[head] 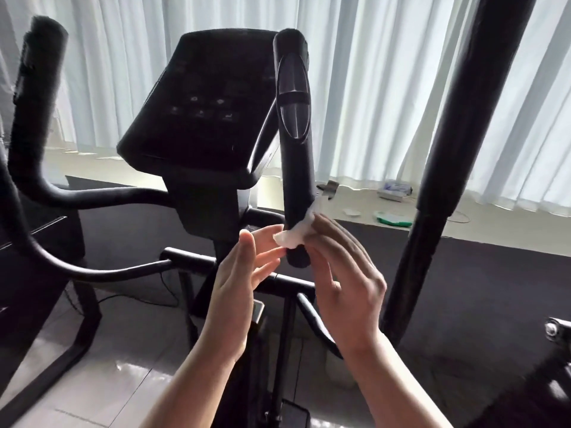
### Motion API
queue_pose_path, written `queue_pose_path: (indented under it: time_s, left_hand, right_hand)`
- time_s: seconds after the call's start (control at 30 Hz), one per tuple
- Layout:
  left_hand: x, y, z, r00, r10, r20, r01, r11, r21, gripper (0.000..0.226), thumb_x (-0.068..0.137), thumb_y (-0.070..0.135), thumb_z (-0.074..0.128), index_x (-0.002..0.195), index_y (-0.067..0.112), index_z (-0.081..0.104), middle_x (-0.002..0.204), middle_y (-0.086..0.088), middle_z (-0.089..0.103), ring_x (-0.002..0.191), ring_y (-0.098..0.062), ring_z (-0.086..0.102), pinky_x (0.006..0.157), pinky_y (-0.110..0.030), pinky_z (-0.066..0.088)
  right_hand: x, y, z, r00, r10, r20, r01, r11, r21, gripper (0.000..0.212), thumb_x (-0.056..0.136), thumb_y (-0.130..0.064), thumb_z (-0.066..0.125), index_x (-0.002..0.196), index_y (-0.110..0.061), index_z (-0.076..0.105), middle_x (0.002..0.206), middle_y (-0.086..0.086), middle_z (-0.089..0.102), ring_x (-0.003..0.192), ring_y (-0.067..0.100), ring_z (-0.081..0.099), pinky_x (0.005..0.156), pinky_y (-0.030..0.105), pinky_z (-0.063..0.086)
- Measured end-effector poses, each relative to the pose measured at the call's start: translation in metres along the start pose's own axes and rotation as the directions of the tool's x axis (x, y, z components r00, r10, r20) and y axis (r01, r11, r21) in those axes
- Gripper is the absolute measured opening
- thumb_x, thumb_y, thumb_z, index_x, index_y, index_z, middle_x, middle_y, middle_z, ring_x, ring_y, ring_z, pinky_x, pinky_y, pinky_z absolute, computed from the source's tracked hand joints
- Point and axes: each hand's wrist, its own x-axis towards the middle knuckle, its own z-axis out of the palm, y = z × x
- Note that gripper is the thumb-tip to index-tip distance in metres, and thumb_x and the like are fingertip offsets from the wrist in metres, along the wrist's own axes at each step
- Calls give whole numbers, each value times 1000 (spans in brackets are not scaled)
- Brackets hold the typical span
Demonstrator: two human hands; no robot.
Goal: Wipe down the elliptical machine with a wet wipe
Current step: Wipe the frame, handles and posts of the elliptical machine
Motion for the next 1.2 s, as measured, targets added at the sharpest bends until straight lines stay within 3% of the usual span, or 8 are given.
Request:
queue_pose_path:
  time_s: [0.17,0.27,0.43,0.63,0.77,0.93,1.07,1.2]
  left_hand:
    - [-6,1,5,1000,9,3,-9,1000,17,51,95,45,29,113,16,67,112,2,73,113,-13,65,100,-39,45]
    - [-9,2,5,1000,11,11,-11,1000,28,48,94,43,29,112,20,67,113,6,72,114,-11,63,99,-37,46]
    - [-10,1,7,999,21,-34,-20,999,32,45,94,41,31,110,21,67,112,4,72,115,-13,64,99,-36,49]
    - [-17,2,13,999,27,-18,-26,998,62,45,96,41,32,117,19,65,118,4,70,119,-12,60,103,-34,49]
    - [-20,2,17,998,31,-56,-27,997,69,45,95,44,40,118,15,66,120,1,70,122,-16,59,106,-45,43]
    - [-23,4,22,996,35,-82,-28,996,83,40,92,40,39,113,23,68,116,6,71,118,-10,61,107,-45,41]
    - [-24,5,26,993,12,-113,4,990,140,45,90,42,40,120,18,64,119,4,70,117,-10,61,108,-46,42]
    - [-24,9,24,987,-44,-154,74,977,199,59,86,50,44,131,14,57,129,1,65,115,-11,63,110,-47,39]
  right_hand:
    - [-61,2,-12,958,285,43,-288,954,81,13,89,-2,62,93,-10,72,108,-9,69,102,9,67,84,30,56]
    - [-47,-3,-9,864,495,-91,-466,856,226,19,89,-3,63,94,-22,64,103,-15,70,95,12,69,76,37,58]
    - [6,-14,13,944,324,-69,-299,923,241,26,88,2,64,113,-4,68,117,8,67,113,20,62,93,35,52]
    - [-41,-4,10,897,426,-115,-391,888,241,23,87,9,61,100,-8,72,109,5,70,106,11,66,88,22,52]
    - [-67,14,11,795,606,-13,-587,776,230,19,89,2,60,92,-12,72,100,-6,72,97,7,68,85,28,54]
    - [-20,46,31,529,841,110,-841,504,197,27,85,4,57,89,-19,70,96,-10,70,89,5,63,83,16,46]
    - [10,73,51,459,840,289,-887,451,98,10,87,-11,64,93,-12,72,90,-5,70,79,5,57,64,3,37]
    - [10,78,62,463,863,204,-884,432,178,12,86,-9,64,94,-10,72,98,3,72,91,14,64,80,16,44]
